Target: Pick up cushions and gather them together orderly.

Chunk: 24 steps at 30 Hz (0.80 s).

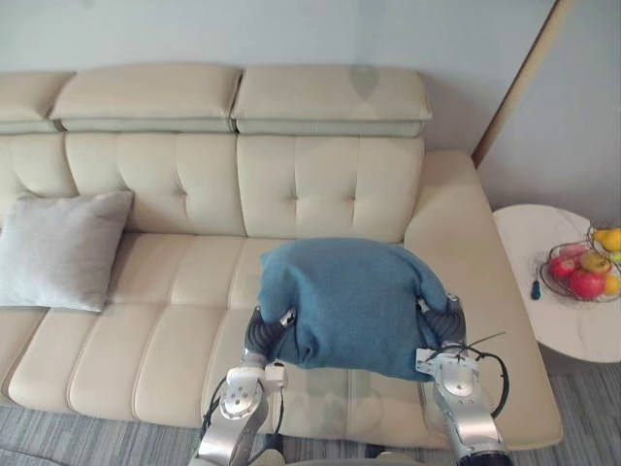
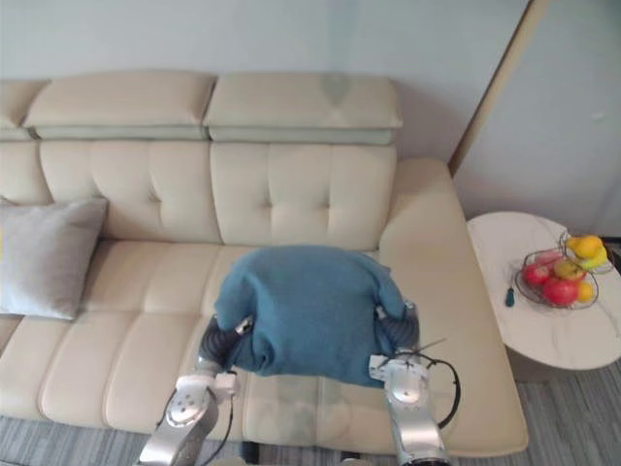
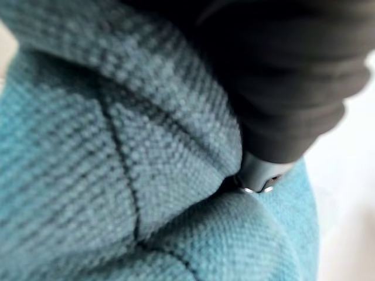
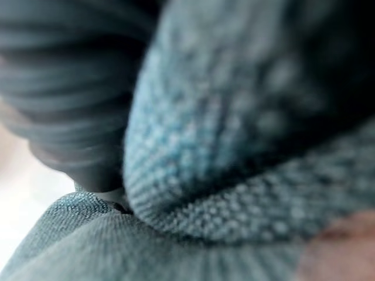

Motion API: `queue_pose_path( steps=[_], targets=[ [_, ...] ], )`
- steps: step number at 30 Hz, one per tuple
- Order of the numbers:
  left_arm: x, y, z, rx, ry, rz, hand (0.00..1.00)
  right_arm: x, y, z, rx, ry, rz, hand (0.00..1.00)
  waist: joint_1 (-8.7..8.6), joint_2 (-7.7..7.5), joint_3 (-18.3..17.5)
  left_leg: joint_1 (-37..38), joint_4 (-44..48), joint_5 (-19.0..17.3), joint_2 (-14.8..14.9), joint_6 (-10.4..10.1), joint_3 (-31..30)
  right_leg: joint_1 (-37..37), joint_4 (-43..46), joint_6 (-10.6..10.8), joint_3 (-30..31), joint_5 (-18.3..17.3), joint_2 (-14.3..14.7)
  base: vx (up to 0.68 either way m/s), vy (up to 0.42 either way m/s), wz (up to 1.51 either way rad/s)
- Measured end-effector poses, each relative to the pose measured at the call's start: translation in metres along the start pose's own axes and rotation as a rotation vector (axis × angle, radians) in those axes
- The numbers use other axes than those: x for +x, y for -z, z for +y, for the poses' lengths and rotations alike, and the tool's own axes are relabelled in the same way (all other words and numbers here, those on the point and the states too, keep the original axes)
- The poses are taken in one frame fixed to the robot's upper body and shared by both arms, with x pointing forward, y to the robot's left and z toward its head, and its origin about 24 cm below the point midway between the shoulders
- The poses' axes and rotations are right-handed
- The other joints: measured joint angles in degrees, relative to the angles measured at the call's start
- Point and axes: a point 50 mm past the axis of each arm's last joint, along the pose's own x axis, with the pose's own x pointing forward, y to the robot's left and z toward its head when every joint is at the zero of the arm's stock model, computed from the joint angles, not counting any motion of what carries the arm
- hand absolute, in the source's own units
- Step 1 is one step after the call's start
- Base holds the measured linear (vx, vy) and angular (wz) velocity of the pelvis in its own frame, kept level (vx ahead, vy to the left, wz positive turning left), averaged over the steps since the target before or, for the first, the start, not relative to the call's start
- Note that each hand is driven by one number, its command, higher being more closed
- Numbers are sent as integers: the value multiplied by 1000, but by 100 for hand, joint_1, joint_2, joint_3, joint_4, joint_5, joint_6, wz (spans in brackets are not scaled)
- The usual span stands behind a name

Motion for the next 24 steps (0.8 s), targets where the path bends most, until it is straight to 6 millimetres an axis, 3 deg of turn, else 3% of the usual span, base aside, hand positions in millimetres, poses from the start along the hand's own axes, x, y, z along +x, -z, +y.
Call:
queue_pose_path(
  steps=[3,8,10,11,12,16,19,22,24],
  targets=[
    [27,-33,-4,0,-30,-133,100,26,-38,8,10,40,-139,100,38,1,104,-516,0,141,-7,54,3,-506,-17,16,8,166,-6,-114,28,-3],
    [78,-122,-14,53,-82,-447,100,71,-136,5,24,160,-468,100,227,0,329,-1225,2,354,-8,110,17,-1212,-17,47,9,372,-62,-79,32,-1],
    [94,-157,-13,65,-121,-543,100,88,-177,5,16,209,-572,100,223,7,553,-1352,1,422,-23,126,5,-1331,-34,50,10,443,-69,-60,32,0],
    [103,-178,-13,66,-139,-596,0,97,-203,3,4,240,-634,100,221,12,607,-1543,0,473,-30,147,-8,-1506,-53,55,4,505,-68,-72,27,0],
    [108,-199,-13,61,-161,-647,0,103,-226,2,7,262,-680,0,217,14,736,-1669,1,529,-36,157,-20,-1612,-99,53,-2,571,-67,-67,28,2],
    [131,-250,-6,106,-255,-718,0,120,-281,-3,9,325,-731,0,194,13,1349,-2042,0,712,-99,171,-114,-1852,-283,59,-67,791,-69,-52,46,7],
    [141,-262,-2,143,-285,-699,0,127,-287,0,21,324,-686,0,154,14,1734,-2294,0,828,-109,156,-169,-2051,-283,49,-145,849,-74,-23,42,9],
    [146,-252,0,142,-305,-638,0,134,-274,7,51,308,-595,0,126,14,1925,-2484,-1,908,-125,114,-185,-2228,-275,52,-148,892,-88,-13,35,1],
    [148,-236,-4,80,-309,-581,0,135,-258,23,61,263,-523,0,132,14,1949,-2681,-2,918,-100,110,-198,-2450,-246,48,-143,909,-68,-23,32,-4]
  ],
)
